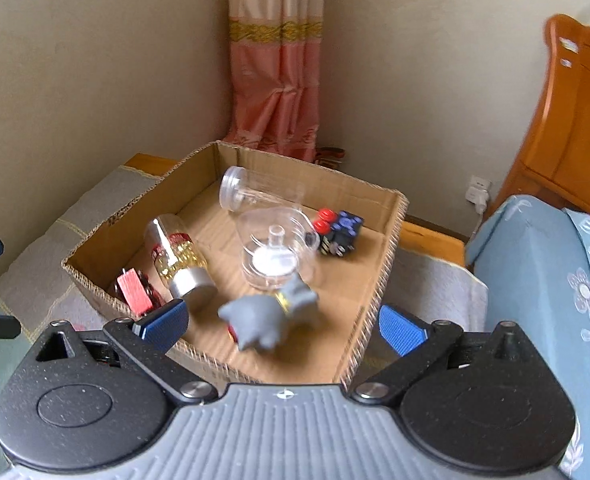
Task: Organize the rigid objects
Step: 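Move the left tool to the pink keychain while the right tool approaches the MEDICAL tub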
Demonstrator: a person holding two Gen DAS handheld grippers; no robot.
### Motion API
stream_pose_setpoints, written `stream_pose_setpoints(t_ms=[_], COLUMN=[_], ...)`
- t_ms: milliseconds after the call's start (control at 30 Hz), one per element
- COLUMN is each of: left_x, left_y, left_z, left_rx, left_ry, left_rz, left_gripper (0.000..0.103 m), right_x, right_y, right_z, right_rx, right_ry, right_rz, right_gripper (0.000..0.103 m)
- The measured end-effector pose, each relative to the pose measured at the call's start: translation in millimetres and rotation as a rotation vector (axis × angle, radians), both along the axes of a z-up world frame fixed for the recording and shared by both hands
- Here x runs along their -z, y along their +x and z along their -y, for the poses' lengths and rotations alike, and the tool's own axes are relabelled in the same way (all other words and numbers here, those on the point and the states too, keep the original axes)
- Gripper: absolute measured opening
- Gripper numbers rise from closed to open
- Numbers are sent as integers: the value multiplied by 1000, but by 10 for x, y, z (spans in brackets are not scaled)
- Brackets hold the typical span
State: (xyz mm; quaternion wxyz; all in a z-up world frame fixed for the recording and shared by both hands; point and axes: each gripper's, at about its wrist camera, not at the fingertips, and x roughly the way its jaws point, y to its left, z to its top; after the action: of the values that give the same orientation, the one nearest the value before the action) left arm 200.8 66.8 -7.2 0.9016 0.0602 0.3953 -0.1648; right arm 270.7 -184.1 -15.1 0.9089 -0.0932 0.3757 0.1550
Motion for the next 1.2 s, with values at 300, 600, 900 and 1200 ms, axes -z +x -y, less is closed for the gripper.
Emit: stream_pose_setpoints(t_ms=[300, 600, 900, 1200], left_x=[55, 120, 282, 562], left_y=[-229, -323, -365, -373], left_z=[48, 36, 42, 62], left_rx=[-31, -57, -51, -8], left_ry=[30, -26, -15, 22], left_rz=[27, 13, -7, -60], left_gripper=[98, 98, 98, 98], right_x=[309, 527, 631, 872], right_y=[-241, -433, -881, -1025], right_z=[268, 430, 382, -31], right_rx=[106, 160, 179, 213], right_ry=[-31, 14, 77, 15], right_rz=[0, -23, -52, -43], right_gripper=[103, 103, 103, 103])
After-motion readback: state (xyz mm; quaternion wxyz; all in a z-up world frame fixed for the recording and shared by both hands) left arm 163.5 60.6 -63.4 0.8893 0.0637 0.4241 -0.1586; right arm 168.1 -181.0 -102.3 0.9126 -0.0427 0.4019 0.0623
